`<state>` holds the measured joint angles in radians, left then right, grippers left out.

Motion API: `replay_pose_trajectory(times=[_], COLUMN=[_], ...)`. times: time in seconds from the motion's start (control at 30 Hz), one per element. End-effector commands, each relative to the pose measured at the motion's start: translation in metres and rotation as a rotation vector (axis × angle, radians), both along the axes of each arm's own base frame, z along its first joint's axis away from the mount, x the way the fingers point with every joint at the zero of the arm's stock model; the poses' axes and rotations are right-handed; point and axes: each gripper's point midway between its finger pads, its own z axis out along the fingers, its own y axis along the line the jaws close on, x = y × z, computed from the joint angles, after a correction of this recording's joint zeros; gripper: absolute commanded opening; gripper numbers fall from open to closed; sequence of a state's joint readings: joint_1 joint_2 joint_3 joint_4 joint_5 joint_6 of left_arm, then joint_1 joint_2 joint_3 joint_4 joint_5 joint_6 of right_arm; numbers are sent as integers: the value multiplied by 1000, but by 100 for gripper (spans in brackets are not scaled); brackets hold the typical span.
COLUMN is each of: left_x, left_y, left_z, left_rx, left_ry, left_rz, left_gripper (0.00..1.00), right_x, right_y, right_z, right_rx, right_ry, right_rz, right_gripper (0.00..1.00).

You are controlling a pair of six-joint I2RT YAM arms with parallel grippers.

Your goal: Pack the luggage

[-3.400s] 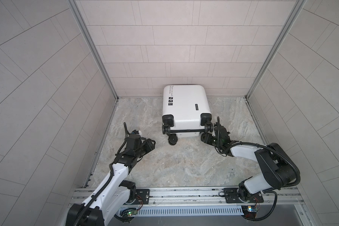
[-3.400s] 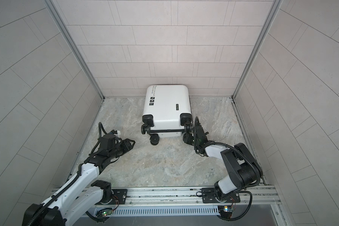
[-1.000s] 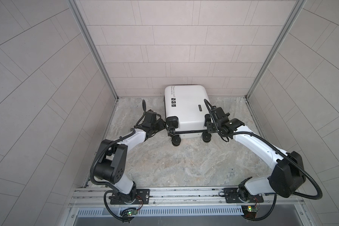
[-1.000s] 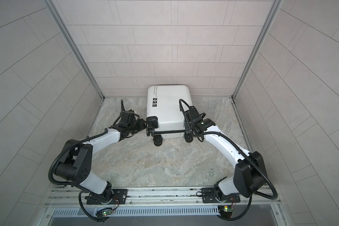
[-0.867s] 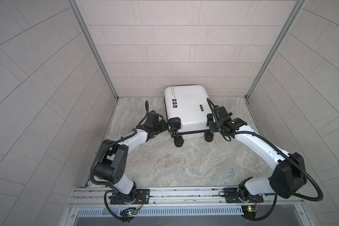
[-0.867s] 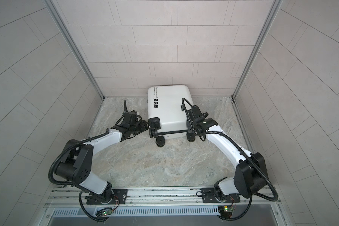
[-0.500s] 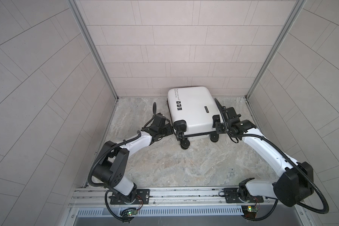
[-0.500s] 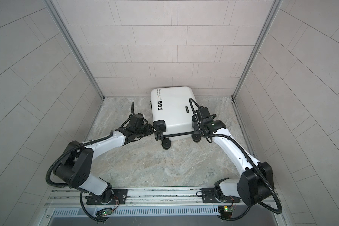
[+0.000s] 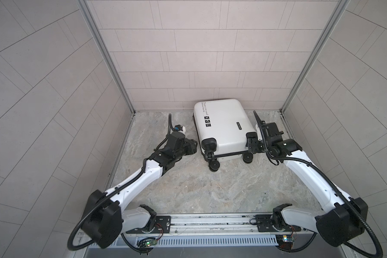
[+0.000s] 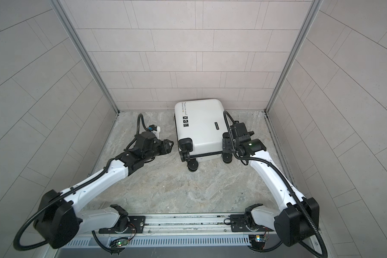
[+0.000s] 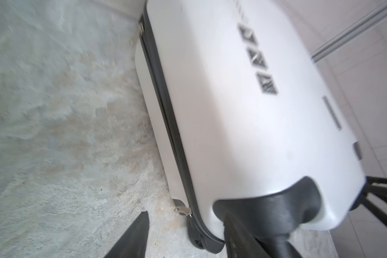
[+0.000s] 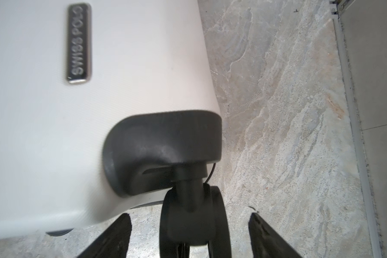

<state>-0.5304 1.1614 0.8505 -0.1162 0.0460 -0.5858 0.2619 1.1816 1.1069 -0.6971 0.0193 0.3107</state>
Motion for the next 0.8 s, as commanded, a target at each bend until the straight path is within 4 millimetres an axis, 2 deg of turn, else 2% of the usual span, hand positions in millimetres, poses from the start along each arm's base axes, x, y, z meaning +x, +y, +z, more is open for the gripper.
replay_pose_trajectory(times=[0.0,0.03,0.07,0.1,0.17,0.27,0.33,0.47,0.57,0.67,0.77], left_x=[-6,-9,-11,-14,-17,-19,-17,-18,-22,-27,-32], left_y=[32,38,46,55,69,71,65,39,27,24,24], left_z=[23,34,45,56,70,75,62,10,-29,-64,-84], left_rx=[112,119,123,126,133,122,94,18,-55,-84,-84], left_ry=[-127,-166,-209,-242,-276,-262,-211,-105,-67,-43,-60], left_rz=[78,95,119,152,199,164,122,11,-25,-36,-50], left_gripper=[74,80,94,100,100,100,97,79,77,74,74], right_x=[-9,-12,-14,-17,-22,-29,-34,-45,-51,-56,-61], right_y=[9,11,13,17,28,49,67,110,144,173,201], right_z=[31,36,42,46,52,54,52,42,29,20,14], right_rx=[56,63,75,89,112,120,137,198,225,225,201], right_ry=[-73,-88,-104,-116,-130,-124,-108,-68,-34,5,45], right_rz=[42,51,60,70,99,152,181,228,264,298,354], right_gripper=[84,85,84,84,84,84,84,84,84,84,85])
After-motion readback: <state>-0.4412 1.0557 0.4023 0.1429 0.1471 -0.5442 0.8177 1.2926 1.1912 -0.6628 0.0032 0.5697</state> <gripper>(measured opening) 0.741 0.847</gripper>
